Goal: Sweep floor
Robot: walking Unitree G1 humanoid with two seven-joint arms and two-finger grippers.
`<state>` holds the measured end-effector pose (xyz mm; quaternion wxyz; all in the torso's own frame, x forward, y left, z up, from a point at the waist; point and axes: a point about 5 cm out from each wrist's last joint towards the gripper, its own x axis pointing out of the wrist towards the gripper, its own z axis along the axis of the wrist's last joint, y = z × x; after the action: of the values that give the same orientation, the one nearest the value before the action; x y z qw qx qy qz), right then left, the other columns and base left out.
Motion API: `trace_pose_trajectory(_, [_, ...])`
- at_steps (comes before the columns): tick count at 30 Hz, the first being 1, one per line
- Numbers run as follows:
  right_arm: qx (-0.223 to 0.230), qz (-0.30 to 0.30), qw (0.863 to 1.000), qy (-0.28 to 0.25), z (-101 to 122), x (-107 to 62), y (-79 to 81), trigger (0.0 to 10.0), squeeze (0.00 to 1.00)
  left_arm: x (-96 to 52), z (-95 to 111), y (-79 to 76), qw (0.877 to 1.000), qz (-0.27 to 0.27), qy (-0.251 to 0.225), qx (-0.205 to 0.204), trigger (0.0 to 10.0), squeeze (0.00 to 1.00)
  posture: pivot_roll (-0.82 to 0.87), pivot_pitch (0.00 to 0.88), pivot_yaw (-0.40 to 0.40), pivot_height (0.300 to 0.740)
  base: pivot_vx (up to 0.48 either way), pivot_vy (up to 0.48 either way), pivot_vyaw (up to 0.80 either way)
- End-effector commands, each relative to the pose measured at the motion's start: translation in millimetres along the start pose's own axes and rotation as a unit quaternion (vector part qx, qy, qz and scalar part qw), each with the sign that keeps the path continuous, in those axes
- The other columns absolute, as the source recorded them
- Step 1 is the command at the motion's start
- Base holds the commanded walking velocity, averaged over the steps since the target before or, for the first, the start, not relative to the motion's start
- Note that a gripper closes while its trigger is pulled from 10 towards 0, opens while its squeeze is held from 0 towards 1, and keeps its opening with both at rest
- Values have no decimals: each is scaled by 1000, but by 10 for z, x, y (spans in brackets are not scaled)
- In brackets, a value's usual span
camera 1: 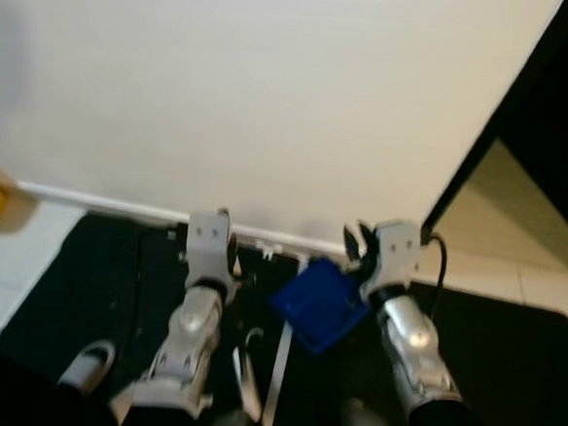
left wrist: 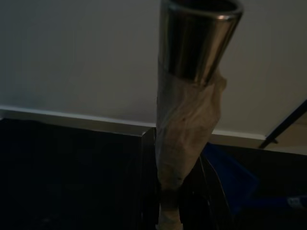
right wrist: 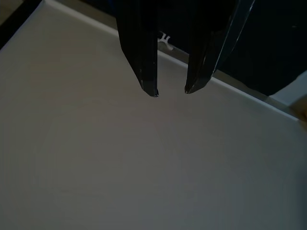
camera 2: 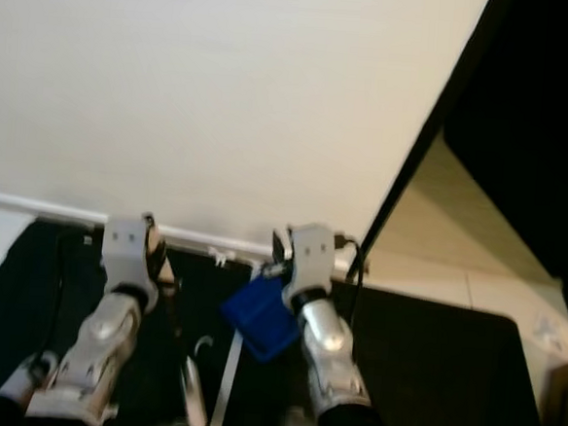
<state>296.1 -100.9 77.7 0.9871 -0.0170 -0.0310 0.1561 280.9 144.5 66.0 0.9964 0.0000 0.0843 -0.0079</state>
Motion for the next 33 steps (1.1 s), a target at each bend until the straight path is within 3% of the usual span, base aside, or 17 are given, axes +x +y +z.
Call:
trace_pose_trajectory(1, [0,-4,1000,6,-27,-19,-28,10000,0,8,31,8,1000,2,-8,7,10000,0,-32,97,61,740,0,0,0])
trace_pose_trajectory(20, [-20,9,1000,-2,4,-3,-93,10000,0,13,47,71,999,23,-15,19,10000,0,-28,100,62,740,0,0,0])
trace_pose_trajectory(28, [-82,69,994,-22,166,92,-292,10000,0,51,315,384,995,39,-75,54,10000,0,12,116,59,740,0,0,0])
trace_pose_trajectory(33, [-106,54,992,-33,323,172,-526,10000,0,67,425,560,992,62,-87,64,10000,0,29,117,56,740,0,0,0])
